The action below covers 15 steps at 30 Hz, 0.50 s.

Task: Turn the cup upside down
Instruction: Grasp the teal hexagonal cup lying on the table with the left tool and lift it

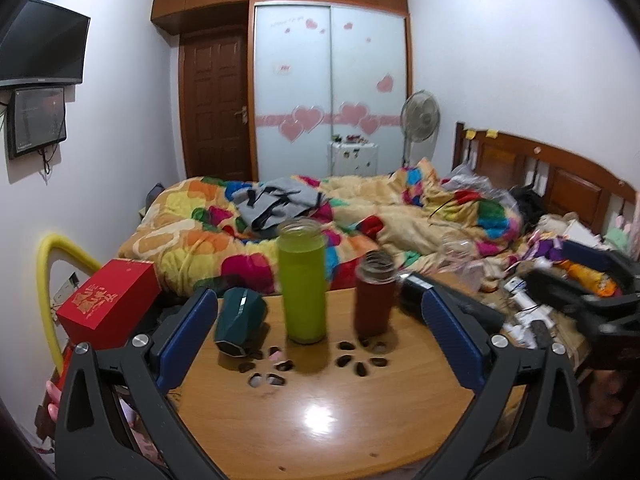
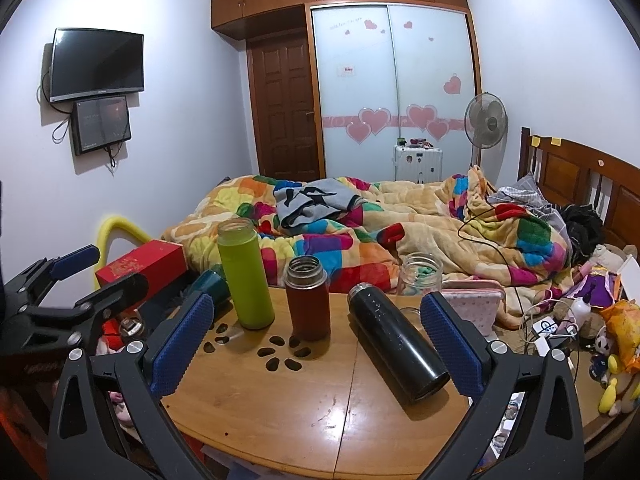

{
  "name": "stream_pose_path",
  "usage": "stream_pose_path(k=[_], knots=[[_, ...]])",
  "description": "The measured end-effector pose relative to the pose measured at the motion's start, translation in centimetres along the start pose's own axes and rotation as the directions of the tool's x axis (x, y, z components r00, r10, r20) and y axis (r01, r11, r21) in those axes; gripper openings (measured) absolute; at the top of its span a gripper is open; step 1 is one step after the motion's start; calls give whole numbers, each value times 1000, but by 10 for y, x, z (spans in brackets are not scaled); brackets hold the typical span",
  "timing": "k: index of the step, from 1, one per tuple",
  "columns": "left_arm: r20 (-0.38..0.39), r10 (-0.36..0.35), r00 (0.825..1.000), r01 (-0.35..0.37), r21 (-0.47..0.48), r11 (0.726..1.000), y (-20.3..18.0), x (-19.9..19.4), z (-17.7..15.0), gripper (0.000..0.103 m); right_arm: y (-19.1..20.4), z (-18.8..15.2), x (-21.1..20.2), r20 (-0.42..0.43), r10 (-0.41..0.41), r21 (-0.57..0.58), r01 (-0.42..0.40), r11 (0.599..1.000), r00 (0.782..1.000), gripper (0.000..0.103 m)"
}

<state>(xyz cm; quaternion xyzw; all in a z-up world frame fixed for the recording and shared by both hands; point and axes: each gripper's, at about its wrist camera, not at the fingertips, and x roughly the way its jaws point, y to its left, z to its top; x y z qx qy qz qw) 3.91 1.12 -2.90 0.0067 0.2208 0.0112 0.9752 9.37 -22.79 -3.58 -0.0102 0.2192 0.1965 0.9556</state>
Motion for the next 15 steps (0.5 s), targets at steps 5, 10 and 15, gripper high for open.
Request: stream_pose_path(k=[5, 10, 15], knots=[[-164, 25, 986, -27, -9, 1000, 41, 78, -3, 103, -9, -7, 23, -41, 0, 20, 0, 1000, 999, 103], [-353, 15, 936, -36, -53, 998, 86, 163, -16, 103, -23, -18, 46, -91, -7, 44, 11, 999, 996, 103], [-470, -35, 882, 5, -64, 998, 105, 224, -33, 103, -35, -26, 65, -133, -15, 62, 23, 998, 991, 103]])
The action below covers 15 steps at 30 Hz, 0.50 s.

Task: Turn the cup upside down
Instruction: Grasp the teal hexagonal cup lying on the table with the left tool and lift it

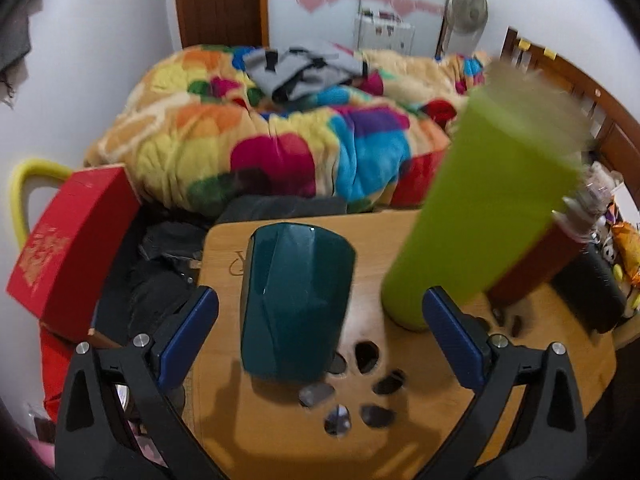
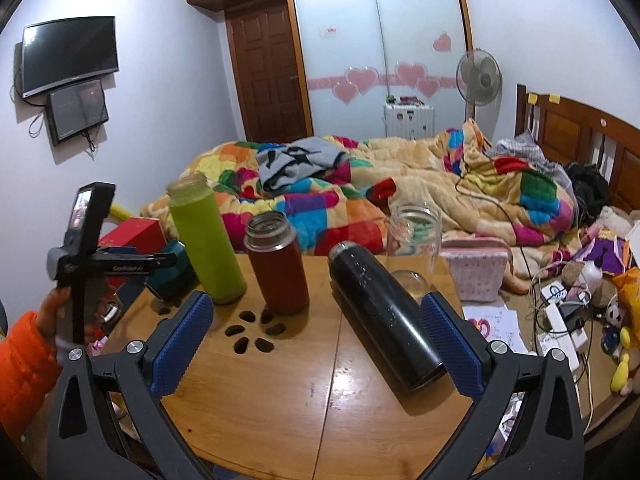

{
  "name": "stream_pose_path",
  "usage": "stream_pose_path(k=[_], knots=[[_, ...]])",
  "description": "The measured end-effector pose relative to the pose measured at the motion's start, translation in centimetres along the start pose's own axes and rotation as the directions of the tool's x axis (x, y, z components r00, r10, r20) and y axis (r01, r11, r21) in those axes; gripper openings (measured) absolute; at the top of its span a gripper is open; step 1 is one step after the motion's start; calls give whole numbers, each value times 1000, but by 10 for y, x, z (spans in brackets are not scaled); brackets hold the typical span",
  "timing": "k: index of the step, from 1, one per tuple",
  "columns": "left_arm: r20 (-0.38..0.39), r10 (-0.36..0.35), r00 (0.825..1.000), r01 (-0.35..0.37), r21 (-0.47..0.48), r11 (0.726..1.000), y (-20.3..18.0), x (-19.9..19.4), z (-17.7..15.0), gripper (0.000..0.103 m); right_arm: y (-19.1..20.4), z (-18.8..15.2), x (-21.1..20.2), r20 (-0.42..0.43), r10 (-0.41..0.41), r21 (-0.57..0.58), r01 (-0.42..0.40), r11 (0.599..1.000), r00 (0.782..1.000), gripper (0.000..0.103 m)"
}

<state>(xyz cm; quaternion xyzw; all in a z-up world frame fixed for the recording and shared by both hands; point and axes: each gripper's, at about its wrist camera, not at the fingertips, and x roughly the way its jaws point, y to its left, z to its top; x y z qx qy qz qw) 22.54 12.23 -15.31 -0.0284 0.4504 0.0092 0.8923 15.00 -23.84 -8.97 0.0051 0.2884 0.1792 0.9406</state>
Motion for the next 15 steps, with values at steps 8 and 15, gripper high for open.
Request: stream_pose_path(k=[8, 15], knots=[[-34, 16, 999, -16, -6, 1000, 11, 29, 0, 76, -6, -9, 27, -72, 11, 34, -8, 999, 997, 103], [-20, 10, 1000, -10, -7, 1000, 13, 19, -9, 74, 0, -9, 28, -76, 12, 28, -10, 1000, 997, 103]])
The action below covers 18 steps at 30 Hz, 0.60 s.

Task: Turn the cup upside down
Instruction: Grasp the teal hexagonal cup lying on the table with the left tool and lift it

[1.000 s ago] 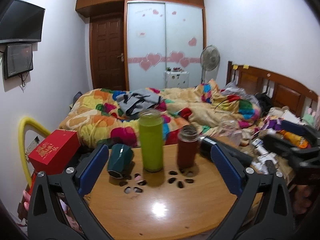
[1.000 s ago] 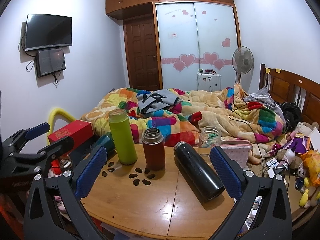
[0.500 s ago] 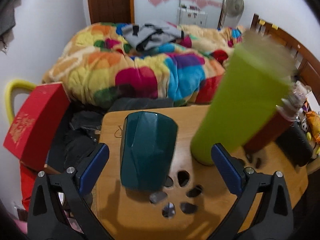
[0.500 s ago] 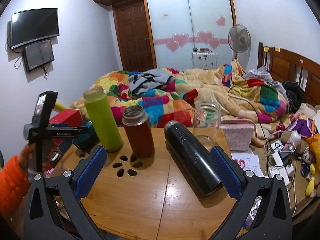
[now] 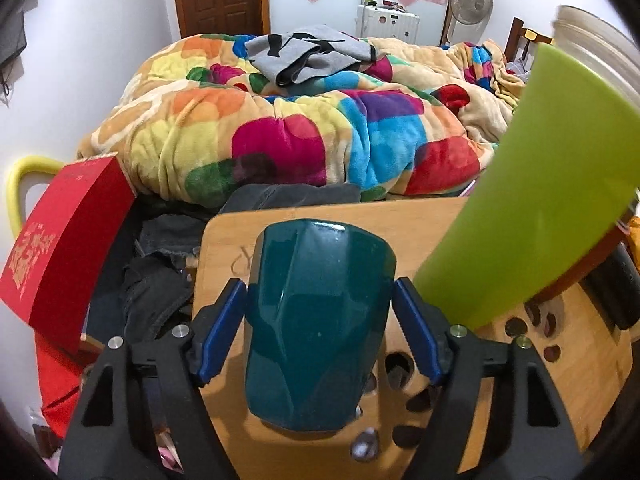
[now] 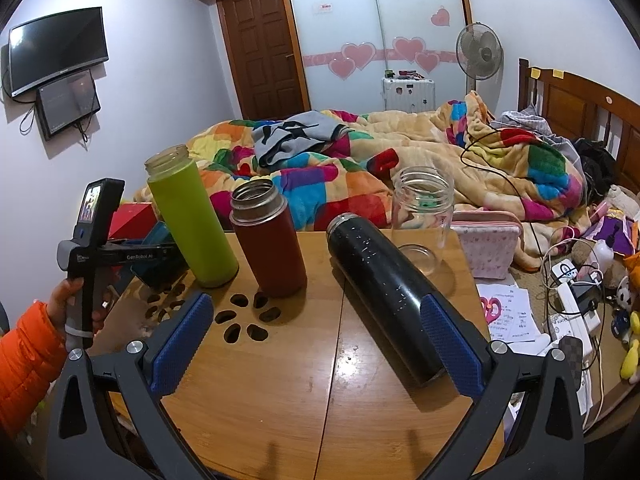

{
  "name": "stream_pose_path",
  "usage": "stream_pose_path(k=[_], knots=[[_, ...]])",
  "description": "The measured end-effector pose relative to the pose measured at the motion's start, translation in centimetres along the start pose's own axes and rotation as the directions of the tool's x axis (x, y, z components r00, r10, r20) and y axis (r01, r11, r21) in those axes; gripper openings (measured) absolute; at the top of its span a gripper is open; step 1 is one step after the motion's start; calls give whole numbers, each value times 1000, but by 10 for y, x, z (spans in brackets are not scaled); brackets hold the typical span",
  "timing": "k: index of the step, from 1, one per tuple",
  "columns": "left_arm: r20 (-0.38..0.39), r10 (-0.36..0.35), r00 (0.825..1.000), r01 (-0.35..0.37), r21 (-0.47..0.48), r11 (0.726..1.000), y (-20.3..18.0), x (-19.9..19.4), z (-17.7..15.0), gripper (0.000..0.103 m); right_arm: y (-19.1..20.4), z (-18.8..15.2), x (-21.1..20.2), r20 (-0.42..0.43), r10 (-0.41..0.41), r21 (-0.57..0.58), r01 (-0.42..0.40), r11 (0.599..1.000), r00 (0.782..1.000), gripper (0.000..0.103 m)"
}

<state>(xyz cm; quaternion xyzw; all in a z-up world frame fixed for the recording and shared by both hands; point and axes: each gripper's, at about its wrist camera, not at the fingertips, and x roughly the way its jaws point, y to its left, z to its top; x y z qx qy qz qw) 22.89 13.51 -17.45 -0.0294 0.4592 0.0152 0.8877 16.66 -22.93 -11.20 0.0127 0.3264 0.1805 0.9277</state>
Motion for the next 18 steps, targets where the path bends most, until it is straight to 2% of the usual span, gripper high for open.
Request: stream_pose_path(k=[8, 12, 18], knots=[[-5, -23, 1000, 23, 61, 998, -29, -38, -46, 74, 7, -7, -10, -9, 1, -12, -1, 1000, 1000, 103], [-10, -60, 998, 61, 106, 993, -59, -59, -71, 74, 8, -14, -18, -14, -3, -16, 3, 1000, 1000, 103], [14, -74, 997, 70, 203, 977, -117, -75, -95, 74, 2, -28, -31, -26, -13, -9, 13, 1000, 1000, 103]])
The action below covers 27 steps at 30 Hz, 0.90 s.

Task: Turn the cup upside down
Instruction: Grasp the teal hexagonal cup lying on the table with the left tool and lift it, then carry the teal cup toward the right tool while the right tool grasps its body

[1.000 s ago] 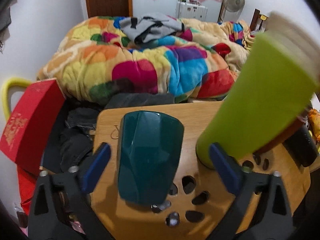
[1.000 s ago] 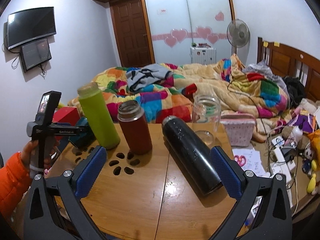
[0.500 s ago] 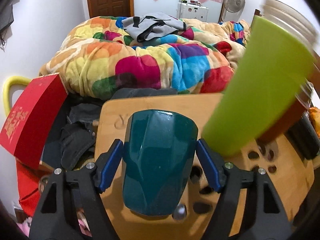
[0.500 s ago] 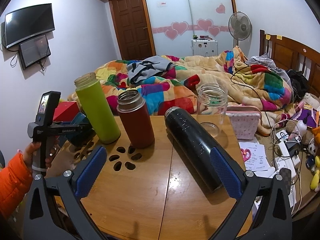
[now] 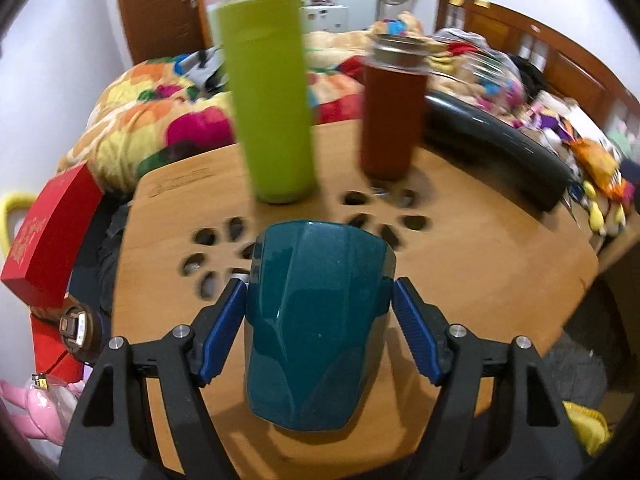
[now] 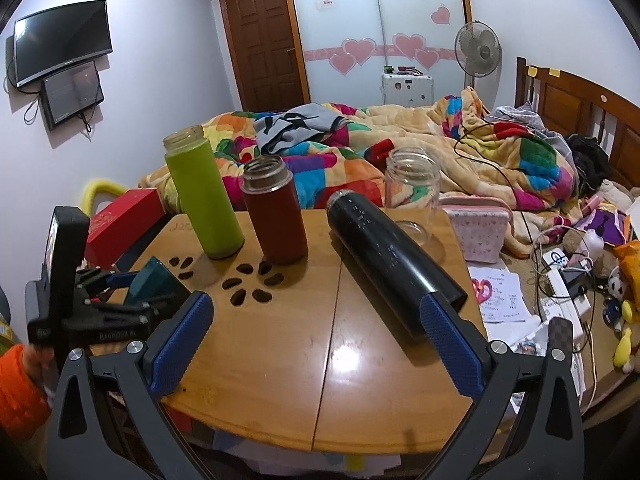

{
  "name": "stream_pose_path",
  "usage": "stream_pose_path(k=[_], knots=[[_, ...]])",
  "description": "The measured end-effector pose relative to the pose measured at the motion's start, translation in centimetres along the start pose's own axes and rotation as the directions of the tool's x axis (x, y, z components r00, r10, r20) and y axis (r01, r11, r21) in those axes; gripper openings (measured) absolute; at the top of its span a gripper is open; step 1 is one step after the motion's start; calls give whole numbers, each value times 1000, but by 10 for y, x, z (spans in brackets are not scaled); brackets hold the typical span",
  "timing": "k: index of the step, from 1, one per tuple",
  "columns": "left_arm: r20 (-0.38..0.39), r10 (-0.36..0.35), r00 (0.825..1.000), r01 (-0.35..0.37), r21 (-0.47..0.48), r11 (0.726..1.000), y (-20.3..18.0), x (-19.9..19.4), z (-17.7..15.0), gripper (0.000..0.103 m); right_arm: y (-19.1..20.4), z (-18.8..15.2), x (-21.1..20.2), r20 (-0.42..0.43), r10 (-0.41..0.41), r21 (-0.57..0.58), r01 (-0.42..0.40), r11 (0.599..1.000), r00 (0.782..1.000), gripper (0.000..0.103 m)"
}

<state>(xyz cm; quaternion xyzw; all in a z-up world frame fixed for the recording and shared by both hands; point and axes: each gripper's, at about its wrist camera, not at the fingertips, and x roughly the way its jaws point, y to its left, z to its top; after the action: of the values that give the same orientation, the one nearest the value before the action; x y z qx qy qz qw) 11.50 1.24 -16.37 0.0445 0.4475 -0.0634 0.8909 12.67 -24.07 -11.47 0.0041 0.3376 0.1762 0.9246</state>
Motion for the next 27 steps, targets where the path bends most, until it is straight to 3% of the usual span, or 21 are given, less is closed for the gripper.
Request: stream_pose_path(k=[4, 8, 14, 23, 27], knots=[[28, -10, 1000, 9, 53, 999, -39, -1, 0, 74, -5, -9, -7, -9, -26, -5, 26, 1000, 1000, 103], [41, -26, 999, 25, 31, 999, -69, 3, 4, 74, -12, -14, -12, -14, -33, 4, 33, 999, 999, 103], [74, 28, 997, -29, 9, 1000, -95, 5, 4, 74, -21, -17, -17, -16, -51, 10, 51, 999, 999, 103], [6, -41, 999, 41, 39, 998, -91, 7, -2, 75, -25, -17, -14, -15, -47, 16, 47, 999, 999, 103], [-1, -118, 993, 118, 15, 993, -78, -9, -10, 75, -23, -18, -11, -21, -40, 27, 41, 999, 999, 103]])
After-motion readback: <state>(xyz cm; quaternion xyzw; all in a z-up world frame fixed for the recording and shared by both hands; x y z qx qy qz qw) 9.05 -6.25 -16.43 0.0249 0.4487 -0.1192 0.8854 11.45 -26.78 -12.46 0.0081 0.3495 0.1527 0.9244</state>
